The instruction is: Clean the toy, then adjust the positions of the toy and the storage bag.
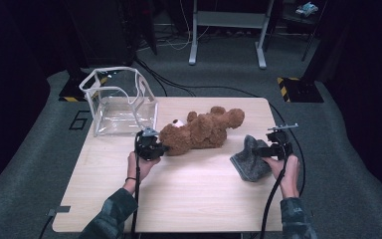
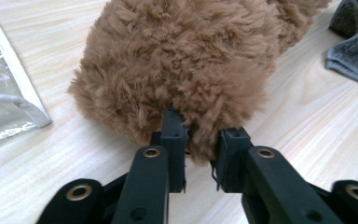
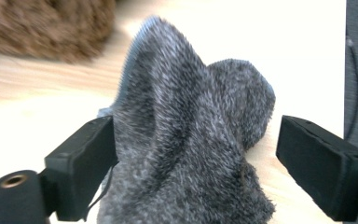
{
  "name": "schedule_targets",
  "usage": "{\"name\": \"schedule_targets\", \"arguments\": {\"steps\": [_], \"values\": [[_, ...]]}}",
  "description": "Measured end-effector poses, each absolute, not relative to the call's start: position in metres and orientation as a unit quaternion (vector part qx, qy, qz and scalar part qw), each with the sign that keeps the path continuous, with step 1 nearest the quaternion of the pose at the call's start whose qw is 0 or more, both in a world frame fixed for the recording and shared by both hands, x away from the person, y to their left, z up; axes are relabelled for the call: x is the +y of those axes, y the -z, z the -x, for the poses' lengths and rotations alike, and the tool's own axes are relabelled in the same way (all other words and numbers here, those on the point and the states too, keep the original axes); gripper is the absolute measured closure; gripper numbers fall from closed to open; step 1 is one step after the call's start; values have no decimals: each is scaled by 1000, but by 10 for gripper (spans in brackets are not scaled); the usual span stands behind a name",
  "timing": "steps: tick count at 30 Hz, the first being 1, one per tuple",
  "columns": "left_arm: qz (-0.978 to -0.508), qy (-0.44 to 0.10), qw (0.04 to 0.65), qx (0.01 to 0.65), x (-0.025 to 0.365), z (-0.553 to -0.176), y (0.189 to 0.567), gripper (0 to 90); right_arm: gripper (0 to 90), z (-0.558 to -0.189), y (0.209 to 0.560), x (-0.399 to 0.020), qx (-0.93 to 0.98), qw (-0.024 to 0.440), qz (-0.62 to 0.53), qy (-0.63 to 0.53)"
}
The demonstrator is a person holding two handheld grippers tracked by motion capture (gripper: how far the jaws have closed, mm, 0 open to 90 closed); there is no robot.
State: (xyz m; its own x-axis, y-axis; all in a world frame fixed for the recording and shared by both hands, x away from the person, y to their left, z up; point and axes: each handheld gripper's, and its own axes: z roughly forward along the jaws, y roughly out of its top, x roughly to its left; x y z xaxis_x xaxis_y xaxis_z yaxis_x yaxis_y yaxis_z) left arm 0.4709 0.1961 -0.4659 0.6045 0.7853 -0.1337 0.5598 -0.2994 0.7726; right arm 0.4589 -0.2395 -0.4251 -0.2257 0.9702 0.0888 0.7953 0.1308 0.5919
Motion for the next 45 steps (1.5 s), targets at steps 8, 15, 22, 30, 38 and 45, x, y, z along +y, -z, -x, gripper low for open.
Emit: {"name": "schedule_targets", "arguments": {"steps": [8, 15, 22, 30, 38, 45], "values": [[-768, -147, 429, 452, 202, -464, 454, 364, 42, -461, 421, -223, 751, 152, -571, -295], [-755, -153, 433, 467, 196, -467, 444, 263, 53, -471, 422, -214, 762, 155, -556, -292], [-753, -156, 432, 471, 193, -471, 439, 220, 58, -478, 416, -202, 768, 155, -545, -299], [-758, -152, 421, 475, 191, -478, 444, 231, 71, -496, 411, -182, 770, 158, -534, -311], [-769, -126, 417, 468, 186, -483, 452, 469, 71, -525, 405, -178, 770, 152, -535, -314], [-786, -136, 410, 442, 186, -482, 456, 719, 147, -555, 393, -160, 778, 160, -527, -303]]}}
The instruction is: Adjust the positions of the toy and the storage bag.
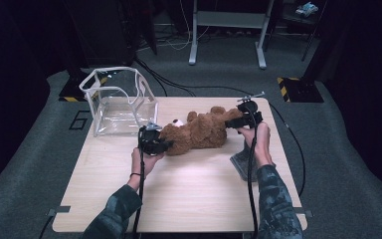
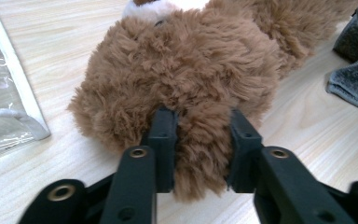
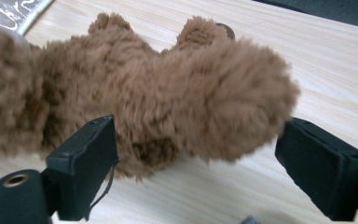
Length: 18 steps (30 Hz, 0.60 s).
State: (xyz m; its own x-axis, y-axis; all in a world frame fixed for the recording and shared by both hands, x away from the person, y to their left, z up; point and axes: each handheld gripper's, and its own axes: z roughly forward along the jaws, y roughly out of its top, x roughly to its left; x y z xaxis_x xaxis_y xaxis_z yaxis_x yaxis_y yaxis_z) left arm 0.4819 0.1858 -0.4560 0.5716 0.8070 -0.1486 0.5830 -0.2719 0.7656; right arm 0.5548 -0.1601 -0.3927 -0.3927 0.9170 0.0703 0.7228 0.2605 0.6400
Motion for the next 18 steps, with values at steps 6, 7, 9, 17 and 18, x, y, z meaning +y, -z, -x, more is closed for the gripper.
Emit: {"name": "schedule_targets", "arguments": {"steps": [6, 7, 9, 17, 18], "values": [[-786, -133, 418, 435, 187, -481, 459, 780, 270, -566, 400, -160, 772, 161, -538, -299], [-788, -133, 419, 431, 188, -481, 459, 787, 330, -567, 402, -161, 769, 155, -542, -302], [-788, -138, 421, 428, 189, -480, 459, 801, 490, -568, 407, -163, 763, 151, -547, -310], [-787, -165, 428, 412, 191, -476, 453, 830, 722, -554, 409, -164, 752, 178, -526, -355], [-785, -176, 429, 410, 192, -475, 450, 832, 727, -551, 406, -163, 752, 185, -521, -359]]}}
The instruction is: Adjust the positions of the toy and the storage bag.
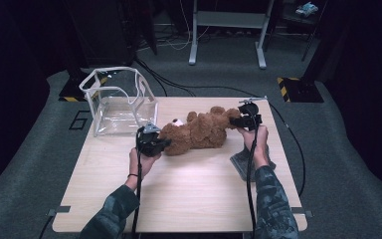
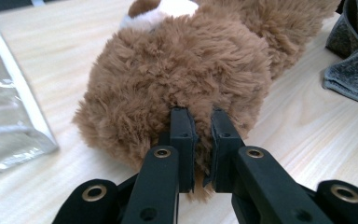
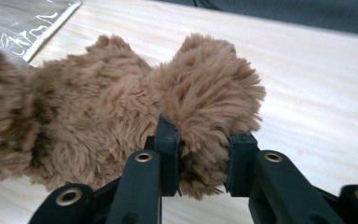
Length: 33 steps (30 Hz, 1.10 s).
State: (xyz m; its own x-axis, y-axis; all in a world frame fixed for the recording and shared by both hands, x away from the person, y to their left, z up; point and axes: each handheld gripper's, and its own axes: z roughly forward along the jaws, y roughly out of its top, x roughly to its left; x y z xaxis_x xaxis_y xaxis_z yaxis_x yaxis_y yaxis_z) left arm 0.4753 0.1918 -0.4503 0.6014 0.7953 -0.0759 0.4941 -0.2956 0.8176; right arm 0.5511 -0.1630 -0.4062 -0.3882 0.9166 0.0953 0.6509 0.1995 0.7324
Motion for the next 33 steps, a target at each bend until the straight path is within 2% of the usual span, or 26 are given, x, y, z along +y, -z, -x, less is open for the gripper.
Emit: {"name": "schedule_targets", "arguments": {"steps": [7, 14, 18, 20, 22, 26, 27, 31, 33], "values": [[-776, -196, 437, 410, 206, -478, 437, 838, 735, -515, 377, -153, 764, 224, -473, -378], [-778, -222, 431, 400, 212, -489, 426, 839, 734, -484, 365, -150, 764, 234, -459, -388], [-785, -207, 415, 412, 212, -498, 437, 836, 731, -468, 374, -145, 771, 226, -460, -379], [-778, -193, 417, 429, 214, -498, 447, 813, 729, -462, 394, -141, 774, 210, -470, -370], [-777, -190, 418, 431, 215, -496, 447, 737, 726, -459, 401, -144, 768, 205, -476, -378], [-763, -182, 430, 446, 220, -487, 441, 455, 715, -454, 406, -150, 762, 190, -483, -387], [-766, -179, 428, 444, 219, -484, 438, 455, 715, -454, 406, -150, 762, 190, -483, -387], [-774, -175, 429, 431, 206, -469, 433, 275, 709, -450, 405, -148, 763, 190, -480, -388], [-777, -169, 436, 420, 193, -462, 430, 232, 709, -449, 405, -147, 765, 189, -480, -386]]}}
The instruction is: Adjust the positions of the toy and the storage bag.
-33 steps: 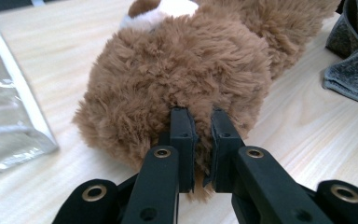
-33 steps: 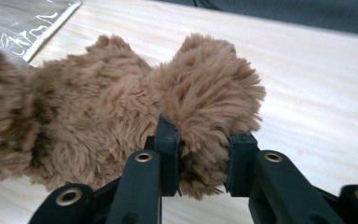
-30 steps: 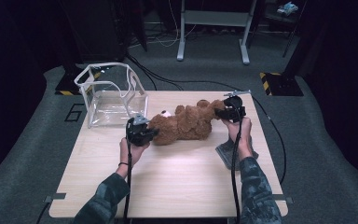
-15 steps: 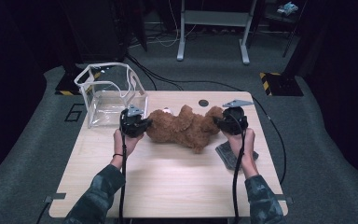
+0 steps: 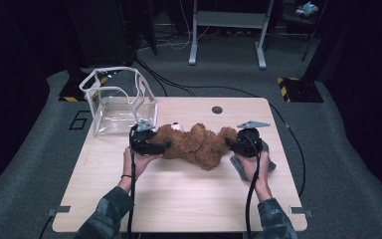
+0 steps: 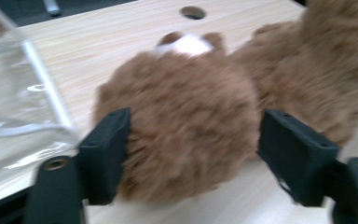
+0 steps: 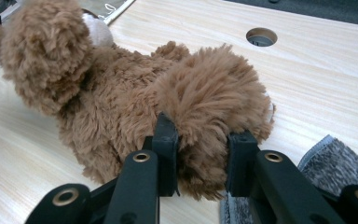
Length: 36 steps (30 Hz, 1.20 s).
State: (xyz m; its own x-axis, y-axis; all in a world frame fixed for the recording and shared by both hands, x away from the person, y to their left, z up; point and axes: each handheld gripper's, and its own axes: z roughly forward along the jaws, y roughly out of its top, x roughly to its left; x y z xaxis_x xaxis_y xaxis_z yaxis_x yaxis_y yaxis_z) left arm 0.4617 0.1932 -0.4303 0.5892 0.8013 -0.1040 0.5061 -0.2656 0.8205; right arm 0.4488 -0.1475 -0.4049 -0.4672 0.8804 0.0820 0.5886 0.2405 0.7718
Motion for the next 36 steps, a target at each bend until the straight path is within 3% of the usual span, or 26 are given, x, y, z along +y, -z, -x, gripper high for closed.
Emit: {"name": "schedule_targets", "arguments": {"steps": [19, 20, 21, 22, 23, 24, 27, 33, 36], "values": [[-806, -141, 456, 350, 109, -453, 406, 220, 709, -441, 407, -146, 767, 188, -481, -379], [-807, -143, 454, 349, 105, -454, 407, 258, 709, -441, 407, -146, 768, 189, -481, -379], [-811, -149, 447, 347, 103, -455, 408, 357, 709, -440, 407, -146, 766, 187, -484, -380], [-809, -147, 451, 347, 102, -456, 409, 533, 709, -439, 407, -146, 768, 185, -481, -380], [-811, -146, 448, 345, 103, -456, 410, 533, 709, -439, 407, -146, 768, 185, -481, -380], [-809, -148, 452, 345, 106, -456, 411, 632, 708, -436, 407, -147, 769, 185, -479, -381], [-804, -153, 458, 347, 117, -454, 414, 709, 706, -433, 407, -146, 774, 184, -472, -380], [-793, -141, 475, 354, 141, -447, 421, 747, 684, -426, 407, -146, 777, 170, -471, -382], [-794, -130, 477, 356, 148, -441, 430, 752, 587, -420, 408, -154, 783, 147, -468, -384]]}}
